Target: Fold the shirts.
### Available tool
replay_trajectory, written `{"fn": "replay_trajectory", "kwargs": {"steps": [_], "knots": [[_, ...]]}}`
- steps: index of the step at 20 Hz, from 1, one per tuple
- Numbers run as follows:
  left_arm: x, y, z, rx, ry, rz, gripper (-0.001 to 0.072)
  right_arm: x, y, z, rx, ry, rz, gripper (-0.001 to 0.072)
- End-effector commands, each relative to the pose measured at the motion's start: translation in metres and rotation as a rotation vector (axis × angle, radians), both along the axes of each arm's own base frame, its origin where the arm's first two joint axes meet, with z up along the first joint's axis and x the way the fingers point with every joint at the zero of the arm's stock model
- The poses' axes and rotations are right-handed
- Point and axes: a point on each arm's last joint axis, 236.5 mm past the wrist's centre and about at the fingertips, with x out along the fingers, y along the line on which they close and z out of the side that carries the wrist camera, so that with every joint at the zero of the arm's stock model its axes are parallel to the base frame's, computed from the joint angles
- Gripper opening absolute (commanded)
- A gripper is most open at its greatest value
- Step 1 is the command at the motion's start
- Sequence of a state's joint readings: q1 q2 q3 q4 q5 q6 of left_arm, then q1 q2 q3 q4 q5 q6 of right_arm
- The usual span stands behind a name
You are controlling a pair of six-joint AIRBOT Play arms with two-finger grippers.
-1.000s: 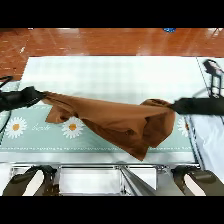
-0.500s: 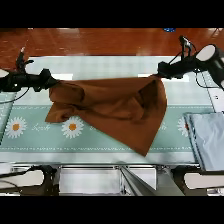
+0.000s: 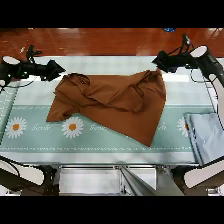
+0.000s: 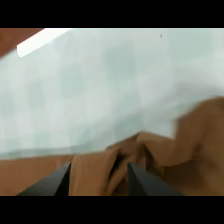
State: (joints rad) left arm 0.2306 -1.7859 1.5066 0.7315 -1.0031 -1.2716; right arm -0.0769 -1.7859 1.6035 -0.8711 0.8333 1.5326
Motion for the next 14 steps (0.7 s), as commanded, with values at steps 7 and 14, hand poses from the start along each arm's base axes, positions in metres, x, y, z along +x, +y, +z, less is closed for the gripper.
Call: {"fn": "replay_trajectory", "kwargs": {"steps": [7,14], "knots": [[-0.059,0.134,0.026,0.091,0.213,0.048,0.0508,-0.118,-0.147,0.064,-0.192,0.185,-0.041,0.0407],[-0.072,0.080,-0.042,-0.071,0.384,-0.057,0.0508,-0.240,-0.112,-0.010,-0.166,0.314,-0.094,0.0407]]}}
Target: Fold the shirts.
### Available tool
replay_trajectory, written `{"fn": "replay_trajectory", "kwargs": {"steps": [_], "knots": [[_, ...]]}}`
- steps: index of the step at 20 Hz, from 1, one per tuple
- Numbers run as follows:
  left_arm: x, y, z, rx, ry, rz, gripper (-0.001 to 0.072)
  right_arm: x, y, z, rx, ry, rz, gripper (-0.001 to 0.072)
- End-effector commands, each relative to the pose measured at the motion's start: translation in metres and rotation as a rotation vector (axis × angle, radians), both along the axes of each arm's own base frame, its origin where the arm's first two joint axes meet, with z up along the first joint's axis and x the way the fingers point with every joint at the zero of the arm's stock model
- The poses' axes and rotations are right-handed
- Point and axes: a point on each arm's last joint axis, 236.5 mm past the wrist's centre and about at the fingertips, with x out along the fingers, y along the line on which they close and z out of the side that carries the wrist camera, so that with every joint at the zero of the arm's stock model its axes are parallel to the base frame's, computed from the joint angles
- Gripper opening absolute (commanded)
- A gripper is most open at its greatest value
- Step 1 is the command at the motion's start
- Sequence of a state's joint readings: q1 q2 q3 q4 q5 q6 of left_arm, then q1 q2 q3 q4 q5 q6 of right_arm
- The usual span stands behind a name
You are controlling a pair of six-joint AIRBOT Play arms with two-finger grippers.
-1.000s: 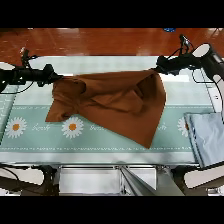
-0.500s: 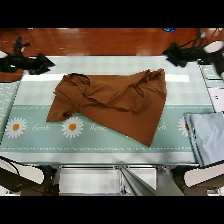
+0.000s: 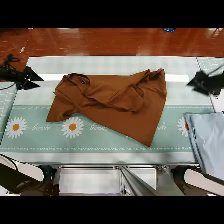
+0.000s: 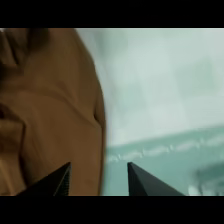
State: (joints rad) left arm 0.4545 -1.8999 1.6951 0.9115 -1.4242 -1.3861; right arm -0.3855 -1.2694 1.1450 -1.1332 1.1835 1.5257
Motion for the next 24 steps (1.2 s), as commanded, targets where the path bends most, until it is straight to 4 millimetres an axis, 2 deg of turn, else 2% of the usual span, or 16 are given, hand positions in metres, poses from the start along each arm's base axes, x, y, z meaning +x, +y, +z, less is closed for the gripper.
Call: {"fn": "replay_trajectory", "kwargs": {"steps": [1,6,10,13,14,15,16,17,19,21,22,24], "knots": [[-0.008,-0.025,-0.025,-0.057,0.078,-0.052,0.0508,-0.056,0.017,-0.031,0.007,0.036,-0.023,0.0407],[-0.010,-0.057,-0.046,-0.076,0.128,-0.113,0.0507,-0.087,0.032,-0.045,0.039,0.098,-0.003,0.0407],[-0.008,-0.068,-0.043,-0.070,0.129,-0.144,0.0506,-0.092,0.036,-0.046,0.053,0.118,0.009,0.0407],[-0.012,-0.077,-0.052,-0.035,0.160,-0.174,0.0491,-0.095,0.038,-0.046,0.058,0.128,0.014,0.0407],[-0.014,-0.075,-0.055,-0.008,0.174,-0.183,0.0396,-0.097,0.039,-0.046,0.061,0.136,0.018,0.0407],[-0.015,-0.077,-0.055,-0.001,0.176,-0.193,0.0150,-0.101,0.041,-0.047,0.067,0.151,0.031,0.0407],[-0.014,-0.078,-0.055,-0.001,0.173,-0.198,0.0016,-0.107,0.044,-0.047,0.077,0.174,0.047,0.0407],[-0.014,-0.079,-0.054,-0.001,0.173,-0.200,0.0016,-0.115,0.049,-0.049,0.092,0.204,0.060,0.0407],[-0.016,-0.080,-0.054,-0.003,0.177,-0.204,0.0016,-0.145,0.067,-0.063,0.137,0.312,0.113,0.0407],[-0.018,-0.080,-0.054,-0.006,0.184,-0.209,0.0016,-0.180,0.101,-0.077,0.221,0.423,0.178,0.0407],[-0.018,-0.081,-0.054,-0.007,0.185,-0.210,0.0016,-0.191,0.119,-0.083,0.248,0.439,0.209,0.0407],[-0.018,-0.081,-0.054,-0.007,0.185,-0.210,0.0016,-0.210,0.141,-0.100,0.242,0.480,0.233,0.0407]]}}
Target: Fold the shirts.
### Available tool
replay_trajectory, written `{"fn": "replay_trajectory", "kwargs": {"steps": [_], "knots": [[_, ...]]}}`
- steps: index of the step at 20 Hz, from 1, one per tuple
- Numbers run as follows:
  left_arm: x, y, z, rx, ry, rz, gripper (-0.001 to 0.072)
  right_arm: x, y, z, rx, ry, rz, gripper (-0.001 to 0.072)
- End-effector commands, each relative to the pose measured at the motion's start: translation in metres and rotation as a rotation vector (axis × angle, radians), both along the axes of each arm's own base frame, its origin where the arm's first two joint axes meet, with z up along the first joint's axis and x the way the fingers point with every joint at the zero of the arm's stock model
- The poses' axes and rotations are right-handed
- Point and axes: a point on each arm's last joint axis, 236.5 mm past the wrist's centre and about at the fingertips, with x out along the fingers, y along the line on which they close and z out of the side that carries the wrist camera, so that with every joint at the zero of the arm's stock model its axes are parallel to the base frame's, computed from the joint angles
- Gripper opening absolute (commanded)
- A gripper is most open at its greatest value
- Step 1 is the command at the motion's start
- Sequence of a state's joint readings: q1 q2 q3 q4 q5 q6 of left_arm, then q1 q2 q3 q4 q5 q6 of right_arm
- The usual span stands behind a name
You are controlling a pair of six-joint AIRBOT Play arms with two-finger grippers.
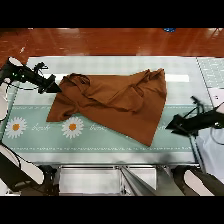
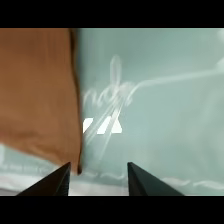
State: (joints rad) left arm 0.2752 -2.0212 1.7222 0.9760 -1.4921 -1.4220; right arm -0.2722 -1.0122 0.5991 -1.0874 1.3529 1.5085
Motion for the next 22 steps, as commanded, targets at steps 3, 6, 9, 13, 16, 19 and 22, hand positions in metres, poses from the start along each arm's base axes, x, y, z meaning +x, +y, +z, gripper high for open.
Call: {"fn": "replay_trajectory", "kwargs": {"steps": [3,6,9,13,16,19,22], "knots": [[-0.002,-0.001,0.000,0.001,0.008,-0.007,0.0016,-0.058,0.056,-0.034,0.023,0.139,0.105,0.0407],[-0.002,0.000,0.000,0.001,0.007,-0.007,0.0016,-0.056,0.070,-0.042,-0.014,0.110,0.124,0.0407],[-0.001,0.000,0.000,0.002,0.005,-0.005,0.0016,-0.028,0.081,-0.049,-0.005,0.028,0.054,0.0407],[-0.001,0.000,0.000,0.002,0.005,-0.005,0.0016,0.019,0.106,-0.047,0.106,-0.070,-0.051,0.0387],[0.000,0.000,0.005,0.004,-0.008,-0.004,0.0016,0.053,0.130,-0.017,0.221,-0.204,0.037,0.0027],[0.029,0.000,0.059,-0.030,-0.160,0.034,0.0016,0.105,0.125,0.048,0.175,-0.406,0.149,0.0027],[0.081,-0.010,0.203,-0.223,-0.536,0.153,0.0016,0.181,0.078,0.165,-0.008,-0.695,0.182,0.0027]]}}
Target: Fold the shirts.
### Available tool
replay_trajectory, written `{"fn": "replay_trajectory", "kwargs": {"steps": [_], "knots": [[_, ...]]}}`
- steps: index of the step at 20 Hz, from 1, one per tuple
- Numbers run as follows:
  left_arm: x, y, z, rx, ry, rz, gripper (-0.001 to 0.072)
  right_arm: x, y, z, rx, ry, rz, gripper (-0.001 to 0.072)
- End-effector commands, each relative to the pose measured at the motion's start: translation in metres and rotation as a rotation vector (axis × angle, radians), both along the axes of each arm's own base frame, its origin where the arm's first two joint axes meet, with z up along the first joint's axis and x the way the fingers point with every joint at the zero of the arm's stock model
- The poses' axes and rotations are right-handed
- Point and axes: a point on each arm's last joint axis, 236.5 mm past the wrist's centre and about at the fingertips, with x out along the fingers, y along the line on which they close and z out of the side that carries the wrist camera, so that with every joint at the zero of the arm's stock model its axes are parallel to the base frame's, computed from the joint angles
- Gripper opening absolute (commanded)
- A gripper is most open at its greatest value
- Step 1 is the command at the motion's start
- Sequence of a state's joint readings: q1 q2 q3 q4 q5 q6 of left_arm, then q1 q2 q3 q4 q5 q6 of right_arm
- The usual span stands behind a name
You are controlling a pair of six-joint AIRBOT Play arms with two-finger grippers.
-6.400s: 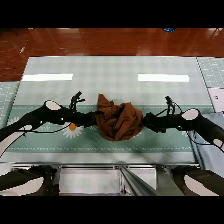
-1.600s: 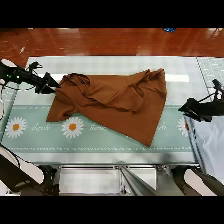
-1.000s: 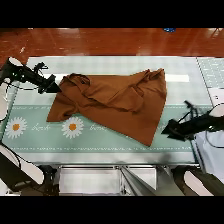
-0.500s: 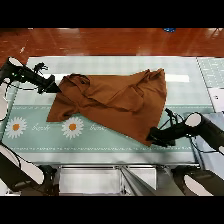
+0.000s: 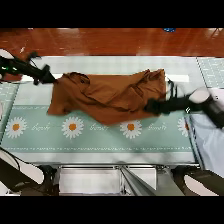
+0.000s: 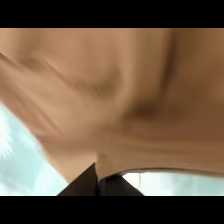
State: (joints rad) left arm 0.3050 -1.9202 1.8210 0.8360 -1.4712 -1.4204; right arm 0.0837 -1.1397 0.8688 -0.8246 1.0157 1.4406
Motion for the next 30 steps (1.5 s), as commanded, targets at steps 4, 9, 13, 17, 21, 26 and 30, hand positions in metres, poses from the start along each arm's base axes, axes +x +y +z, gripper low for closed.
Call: {"fn": "replay_trajectory", "kwargs": {"steps": [4,9,13,17,21,26,30], "knots": [[0.021,-0.012,0.308,-0.156,-0.755,0.141,0.0016,0.085,-0.095,0.289,-0.240,-0.666,-0.134,0.0027],[-0.091,-0.033,0.461,-0.009,-1.143,0.127,0.0016,0.013,-0.112,0.425,-0.323,-0.939,-0.161,0.0027],[-0.176,-0.020,0.508,0.307,-1.282,0.219,0.0016,-0.055,-0.124,0.460,-0.435,-1.045,-0.224,0.0027],[-0.260,0.004,0.525,0.666,-1.313,0.372,0.0016,-0.116,-0.139,0.471,-0.546,-1.078,-0.293,0.0027],[-0.323,-0.024,0.528,0.713,-1.382,0.302,0.0016,-0.158,-0.136,0.463,-0.564,-1.065,-0.296,0.0027],[-0.355,-0.014,0.499,0.656,-1.293,0.296,0.0016,-0.172,-0.133,0.412,-0.559,-0.880,-0.249,0.0027],[-0.311,0.010,0.420,0.730,-1.006,0.277,0.0016,-0.147,-0.130,0.361,-0.519,-0.718,-0.187,0.0027]]}}
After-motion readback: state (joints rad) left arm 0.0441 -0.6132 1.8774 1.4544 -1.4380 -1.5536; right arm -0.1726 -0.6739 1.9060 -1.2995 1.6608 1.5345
